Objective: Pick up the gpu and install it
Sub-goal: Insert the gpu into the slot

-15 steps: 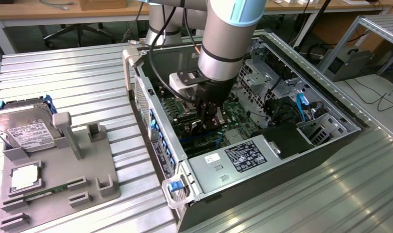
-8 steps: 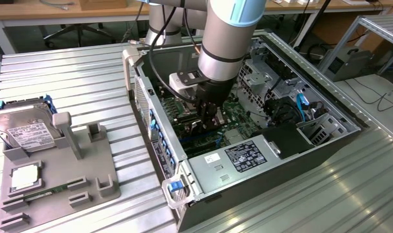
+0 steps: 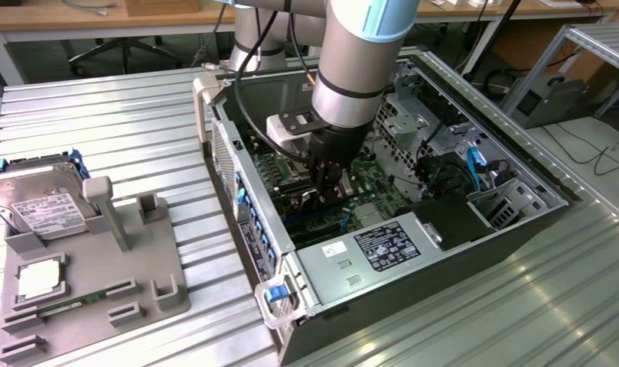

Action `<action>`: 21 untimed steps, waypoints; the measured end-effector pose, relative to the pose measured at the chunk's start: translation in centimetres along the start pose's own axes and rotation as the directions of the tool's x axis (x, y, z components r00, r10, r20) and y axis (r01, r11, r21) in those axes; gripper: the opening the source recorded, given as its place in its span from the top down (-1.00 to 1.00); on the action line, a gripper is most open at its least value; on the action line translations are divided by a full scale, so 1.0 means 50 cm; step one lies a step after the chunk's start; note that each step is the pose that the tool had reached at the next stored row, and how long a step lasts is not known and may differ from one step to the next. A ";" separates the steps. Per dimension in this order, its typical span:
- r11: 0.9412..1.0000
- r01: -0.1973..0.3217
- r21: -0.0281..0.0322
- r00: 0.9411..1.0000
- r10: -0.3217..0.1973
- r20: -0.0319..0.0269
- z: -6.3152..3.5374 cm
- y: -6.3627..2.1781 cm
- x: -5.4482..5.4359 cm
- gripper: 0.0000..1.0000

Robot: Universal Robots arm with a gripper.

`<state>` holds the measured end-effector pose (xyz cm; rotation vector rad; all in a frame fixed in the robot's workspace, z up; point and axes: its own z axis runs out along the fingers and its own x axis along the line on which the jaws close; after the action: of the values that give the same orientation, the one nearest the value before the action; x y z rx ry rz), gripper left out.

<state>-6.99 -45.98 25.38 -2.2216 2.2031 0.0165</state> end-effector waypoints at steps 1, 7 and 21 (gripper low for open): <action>1.000 0.000 0.000 1.000 0.000 0.000 0.000 0.000 0.000 0.45; 1.000 0.000 0.000 1.000 0.000 0.000 0.000 0.000 0.000 0.45; 1.000 0.000 0.000 1.000 0.000 0.000 0.000 0.000 0.000 -0.06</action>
<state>-6.99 -45.98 25.38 -2.2216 2.2031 0.0166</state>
